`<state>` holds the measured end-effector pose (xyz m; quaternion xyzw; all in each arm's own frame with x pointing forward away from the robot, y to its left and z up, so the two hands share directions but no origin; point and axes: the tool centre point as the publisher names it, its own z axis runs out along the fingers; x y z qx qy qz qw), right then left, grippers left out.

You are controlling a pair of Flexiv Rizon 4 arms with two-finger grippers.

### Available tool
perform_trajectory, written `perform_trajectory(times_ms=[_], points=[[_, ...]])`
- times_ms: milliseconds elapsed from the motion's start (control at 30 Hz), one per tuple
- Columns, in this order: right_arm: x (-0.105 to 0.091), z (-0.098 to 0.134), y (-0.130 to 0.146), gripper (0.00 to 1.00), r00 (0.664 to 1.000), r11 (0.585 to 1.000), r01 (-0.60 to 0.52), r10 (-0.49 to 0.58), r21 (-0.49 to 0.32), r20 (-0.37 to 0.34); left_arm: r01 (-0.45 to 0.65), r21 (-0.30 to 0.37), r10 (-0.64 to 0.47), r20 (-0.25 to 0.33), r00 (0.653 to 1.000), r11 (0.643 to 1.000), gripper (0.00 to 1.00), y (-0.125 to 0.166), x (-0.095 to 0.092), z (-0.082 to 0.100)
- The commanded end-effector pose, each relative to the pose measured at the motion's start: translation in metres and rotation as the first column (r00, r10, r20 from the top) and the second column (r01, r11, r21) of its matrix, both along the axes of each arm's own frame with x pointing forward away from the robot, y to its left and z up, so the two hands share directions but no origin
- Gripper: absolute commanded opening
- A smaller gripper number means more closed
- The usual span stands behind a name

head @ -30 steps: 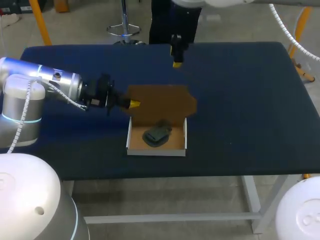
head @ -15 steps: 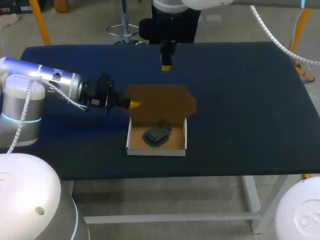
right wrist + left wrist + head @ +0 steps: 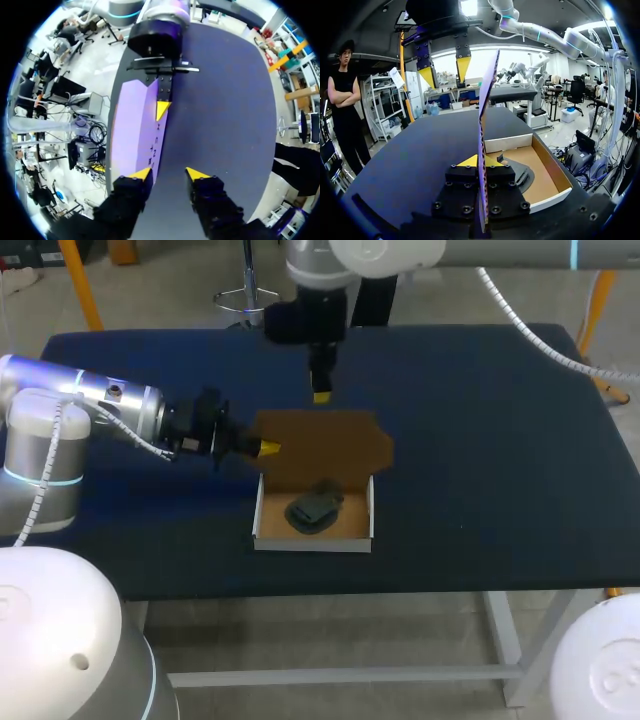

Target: Assemble the packaging by folding the flat box into shape, placing the metal phone stand inside, and closing the box properly

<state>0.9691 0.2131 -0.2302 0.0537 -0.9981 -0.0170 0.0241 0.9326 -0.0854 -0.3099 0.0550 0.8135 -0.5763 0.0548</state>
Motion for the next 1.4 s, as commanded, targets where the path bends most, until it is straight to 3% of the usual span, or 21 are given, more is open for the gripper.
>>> perform_trajectory(times_ms=[33, 633, 1400], points=[[-0.010, 0.000, 0.001, 0.45, 1.000, 1.000, -0.005, 0.005, 0.004, 0.011, 0.000, -0.001, 0.000, 0.001, 1.000, 1.000, 0.00, -0.001, -0.001, -0.002], [-0.040, -0.004, -0.001, 0.42, 1.000, 0.999, 0.001, 0.000, 0.044, -0.007, 0.000, -0.001, 0.000, 0.001, 1.000, 1.000, 0.00, -0.001, -0.001, -0.002], [-0.048, -0.021, 0.006, 0.46, 0.999, 1.000, -0.002, 0.003, 0.026, -0.040, 0.000, -0.001, 0.000, 0.001, 1.000, 1.000, 0.00, -0.001, -0.001, -0.002]])
